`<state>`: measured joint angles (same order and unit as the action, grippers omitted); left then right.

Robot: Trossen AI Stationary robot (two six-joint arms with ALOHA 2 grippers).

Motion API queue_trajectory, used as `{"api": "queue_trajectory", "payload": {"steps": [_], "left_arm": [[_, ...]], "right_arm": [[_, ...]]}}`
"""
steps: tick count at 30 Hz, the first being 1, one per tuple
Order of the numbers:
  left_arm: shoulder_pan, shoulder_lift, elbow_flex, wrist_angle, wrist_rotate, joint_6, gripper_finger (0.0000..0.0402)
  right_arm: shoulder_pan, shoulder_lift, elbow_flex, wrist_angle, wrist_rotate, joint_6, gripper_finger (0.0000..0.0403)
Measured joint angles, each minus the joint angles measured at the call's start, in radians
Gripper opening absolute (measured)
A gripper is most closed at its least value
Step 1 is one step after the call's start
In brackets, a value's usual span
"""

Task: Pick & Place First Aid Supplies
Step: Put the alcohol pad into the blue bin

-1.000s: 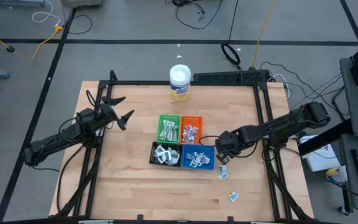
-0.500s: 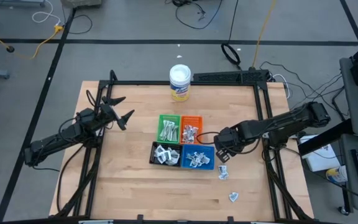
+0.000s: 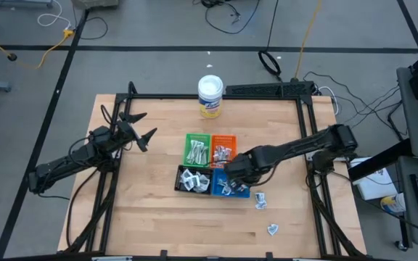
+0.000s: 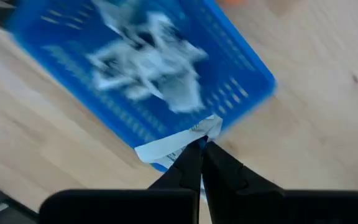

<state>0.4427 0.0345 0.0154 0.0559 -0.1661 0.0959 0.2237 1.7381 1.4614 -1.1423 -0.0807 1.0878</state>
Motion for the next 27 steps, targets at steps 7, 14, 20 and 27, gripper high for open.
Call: {"api": "queue_trajectory", "payload": {"steps": [7,14,20,27], "left_arm": [[0.0,0.0,0.0,0.0,0.0,0.0,0.0392],[0.0,0.0,0.0,-0.001,0.0,0.0,0.0392],[0.0,0.0,0.0,0.0,0.0,0.0,0.0392],[0.0,0.0,0.0,0.0,0.0,0.0,0.0392]], "right_arm": [[-0.008,0.108,0.193,-0.014,0.001,-0.06,0.0],[-0.027,0.156,0.242,-0.012,0.005,-0.08,0.0],[-0.031,0.2,0.175,0.021,0.06,-0.086,0.0],[-0.03,0.23,0.096,0.094,0.052,-0.087,0.0002]]}}
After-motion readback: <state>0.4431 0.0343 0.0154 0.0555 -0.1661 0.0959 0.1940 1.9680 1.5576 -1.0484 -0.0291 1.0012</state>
